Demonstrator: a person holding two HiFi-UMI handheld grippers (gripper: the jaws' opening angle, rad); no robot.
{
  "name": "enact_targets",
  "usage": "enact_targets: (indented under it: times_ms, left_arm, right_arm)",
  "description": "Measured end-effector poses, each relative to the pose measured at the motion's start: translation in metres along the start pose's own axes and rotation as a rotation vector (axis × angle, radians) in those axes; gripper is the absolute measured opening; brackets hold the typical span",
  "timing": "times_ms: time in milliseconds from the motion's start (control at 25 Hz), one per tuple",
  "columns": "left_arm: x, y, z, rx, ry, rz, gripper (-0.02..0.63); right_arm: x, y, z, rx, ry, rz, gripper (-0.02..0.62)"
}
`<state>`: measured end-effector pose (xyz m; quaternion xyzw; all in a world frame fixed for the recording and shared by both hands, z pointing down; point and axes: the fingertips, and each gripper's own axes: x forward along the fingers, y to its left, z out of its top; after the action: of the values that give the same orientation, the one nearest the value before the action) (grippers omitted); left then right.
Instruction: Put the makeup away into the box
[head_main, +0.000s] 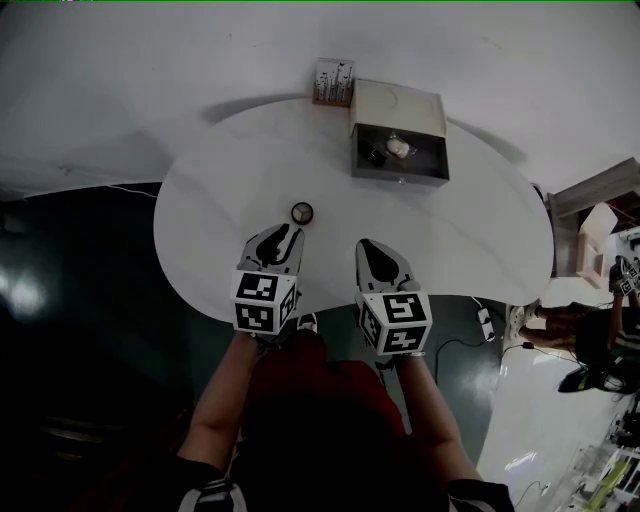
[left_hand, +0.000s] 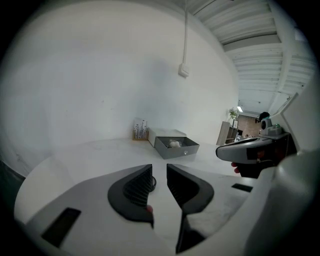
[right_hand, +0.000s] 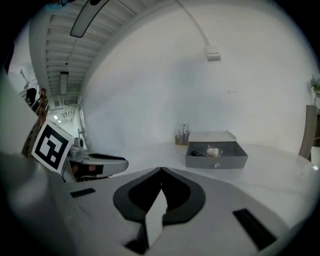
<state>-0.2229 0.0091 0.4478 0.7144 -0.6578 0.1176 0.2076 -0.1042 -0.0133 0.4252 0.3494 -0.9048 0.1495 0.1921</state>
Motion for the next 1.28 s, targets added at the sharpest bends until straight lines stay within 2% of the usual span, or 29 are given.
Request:
enact_targets:
  times_ms: [640, 1280]
  left_arm:
    - [0.052, 0.02, -0.027, 0.072, 0.152, -0.057, 0.216]
    - [0.083, 0.025, -0.056, 0.128, 0.282, -0.031, 0.246]
  right_arm:
    - [0.027, -0.014, -0.006, 0.028, 0.056, -0.08, 0.014]
    - [0.046, -0.031, -0.017, 0.064, 0.101, -0.083, 0.014]
